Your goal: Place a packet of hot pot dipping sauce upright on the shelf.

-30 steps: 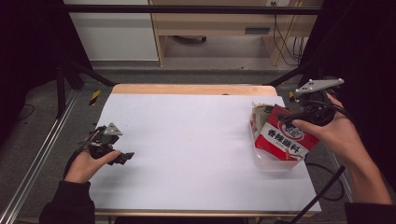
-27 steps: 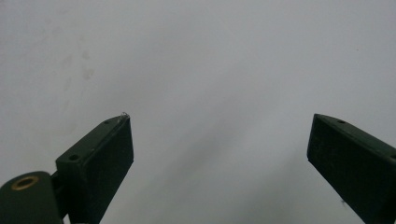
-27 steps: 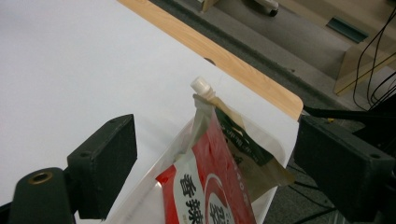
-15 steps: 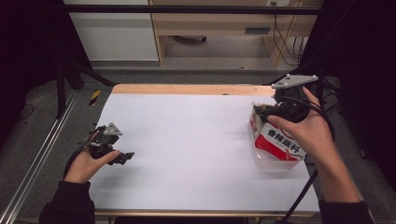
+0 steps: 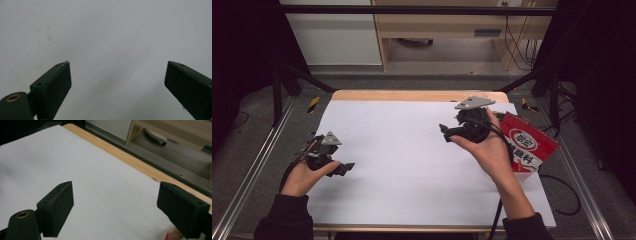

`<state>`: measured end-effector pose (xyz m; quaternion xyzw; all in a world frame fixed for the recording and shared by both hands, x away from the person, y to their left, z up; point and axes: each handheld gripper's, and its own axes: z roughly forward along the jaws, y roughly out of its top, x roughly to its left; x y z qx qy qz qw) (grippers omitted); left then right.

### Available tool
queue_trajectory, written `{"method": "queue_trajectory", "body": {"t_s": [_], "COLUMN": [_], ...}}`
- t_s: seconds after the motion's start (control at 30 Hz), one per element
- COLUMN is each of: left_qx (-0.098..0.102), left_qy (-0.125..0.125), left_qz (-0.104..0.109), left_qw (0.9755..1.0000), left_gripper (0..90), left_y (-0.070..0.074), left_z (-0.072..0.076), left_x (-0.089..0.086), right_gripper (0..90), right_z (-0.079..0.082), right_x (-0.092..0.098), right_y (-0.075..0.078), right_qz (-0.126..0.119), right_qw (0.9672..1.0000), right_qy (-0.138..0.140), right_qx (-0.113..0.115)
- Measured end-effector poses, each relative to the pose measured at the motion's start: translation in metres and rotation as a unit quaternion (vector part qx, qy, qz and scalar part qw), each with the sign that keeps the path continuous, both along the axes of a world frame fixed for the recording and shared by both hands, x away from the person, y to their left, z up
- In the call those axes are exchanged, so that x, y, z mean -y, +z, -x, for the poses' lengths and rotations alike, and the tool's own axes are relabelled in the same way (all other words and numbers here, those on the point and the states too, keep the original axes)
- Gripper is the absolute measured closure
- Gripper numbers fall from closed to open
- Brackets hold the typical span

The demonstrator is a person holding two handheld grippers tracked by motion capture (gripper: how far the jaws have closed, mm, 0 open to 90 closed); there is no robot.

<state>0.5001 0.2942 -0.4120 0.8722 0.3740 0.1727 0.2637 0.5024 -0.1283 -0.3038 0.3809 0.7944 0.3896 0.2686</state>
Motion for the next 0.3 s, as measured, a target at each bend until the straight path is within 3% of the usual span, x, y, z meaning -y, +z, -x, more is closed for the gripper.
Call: {"method": "queue_trajectory", "body": {"t_s": [0.03,0.07,0.17,0.2,0.3], "left_qx": [-0.002,-0.002,-0.002,-0.001,0.001], "left_qy": [0.0,0.0,0.001,0.001,0.002], "left_qz": [0.001,0.001,0.002,0.003,0.004], "left_qw": [1.0,1.0,1.0,1.0,1.0], "left_gripper": [7.0,7.0,7.0,6.9,6.9], "left_y": [-0.001,-0.001,-0.001,-0.001,-0.002], "left_z": [0.0,0.0,0.0,0.0,-0.001], "left_x": [0.0,0.0,0.0,0.0,0.0], "right_gripper": [14.3,14.3,14.2,14.3,14.3], "right_z": [-0.004,-0.004,-0.01,-0.014,-0.018], "right_x": [-0.01,-0.01,-0.023,-0.03,-0.036], "right_y": [-0.014,-0.014,-0.035,-0.049,-0.061], "right_qz": [0.002,0.002,-0.002,-0.001,-0.002], "right_qw": [0.9999,0.9999,0.9996,0.9994,0.9991], "right_qy": [0.007,0.007,0.014,0.013,0.019], "right_qx": [-0.01,-0.01,-0.025,-0.031,-0.038]}}
